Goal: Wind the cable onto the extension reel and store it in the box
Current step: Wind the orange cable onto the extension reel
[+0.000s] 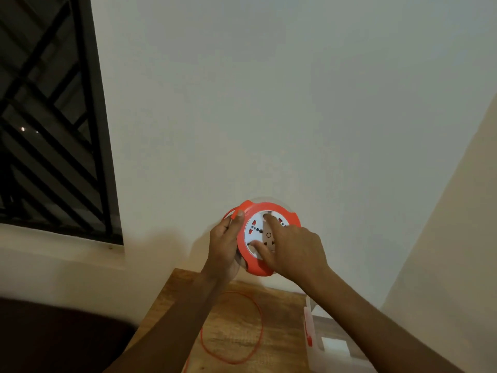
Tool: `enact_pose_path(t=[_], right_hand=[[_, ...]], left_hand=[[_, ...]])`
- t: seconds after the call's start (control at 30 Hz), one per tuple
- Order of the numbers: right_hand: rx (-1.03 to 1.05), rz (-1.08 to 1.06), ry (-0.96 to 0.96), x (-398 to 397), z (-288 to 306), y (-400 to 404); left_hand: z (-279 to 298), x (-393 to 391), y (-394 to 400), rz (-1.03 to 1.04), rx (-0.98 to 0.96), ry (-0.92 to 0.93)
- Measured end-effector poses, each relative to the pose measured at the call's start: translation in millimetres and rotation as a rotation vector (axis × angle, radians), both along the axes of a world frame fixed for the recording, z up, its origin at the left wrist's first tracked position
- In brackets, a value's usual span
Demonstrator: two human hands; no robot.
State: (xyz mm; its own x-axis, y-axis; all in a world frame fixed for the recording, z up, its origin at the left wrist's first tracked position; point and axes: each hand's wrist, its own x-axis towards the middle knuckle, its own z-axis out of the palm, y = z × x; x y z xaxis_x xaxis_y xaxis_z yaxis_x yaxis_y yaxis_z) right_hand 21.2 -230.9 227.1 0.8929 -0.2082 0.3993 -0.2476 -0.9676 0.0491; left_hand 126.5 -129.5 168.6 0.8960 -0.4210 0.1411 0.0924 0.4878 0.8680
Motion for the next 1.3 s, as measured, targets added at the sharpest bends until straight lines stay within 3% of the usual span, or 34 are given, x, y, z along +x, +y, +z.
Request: enact_pose_path(t=[0.13, 0.2, 0.27, 0.37, 0.47, 0.57, 0.73, 0.93, 1.0, 1.07, 1.2, 1.23, 1.3], right_hand=[[0.679, -0.07, -0.298, 1, -13, 1], [0.875, -0.034, -0.342, -7, -26, 4], [0.756, 0.019, -0.3, -18, -37, 2], [0.385, 0.12, -0.296, -27, -37, -11], [0.07, 0.251, -0.057, -27, -31, -17], [-0.158, 0.216, 0.087, -24, -30, -16], [-0.241, 0.095, 0.192, -22, -26, -6], [-0.202, 0.08, 0.19, -11, -15, -1], [-0.01, 0.013, 0.046, -9, -9, 1], [0.393, -0.066, -0.158, -6, -7, 5], [1.678, -0.117, -0.341, -3, -11, 21], [1.857, -0.11, -0.36, -6, -12, 25], [1.873, -0.067, -0.334, -8, -14, 28]], left_hand=[[1, -6, -7, 0.04, 0.005, -0.01], [0, -5, -6, 0.043, 0.037, -0.029], [-1, -2, -1, -0.003, 0.061, -0.007], [-4, 5, 7, -0.08, 0.137, 0.002], [-8, 7, 8, -0.097, 0.221, -0.048], [-8, 6, 5, -0.107, 0.251, -0.077], [-3, 0, 2, -0.122, 0.255, -0.122], [1, 1, 5, -0.084, 0.191, -0.121], [2, -2, 3, -0.044, 0.118, -0.112], [3, -6, -2, 0.017, 0.037, -0.086], [1, -9, -9, 0.139, 0.064, -0.11], [0, -9, -10, 0.144, 0.076, -0.107], [-1, -8, -9, 0.126, 0.084, -0.082]])
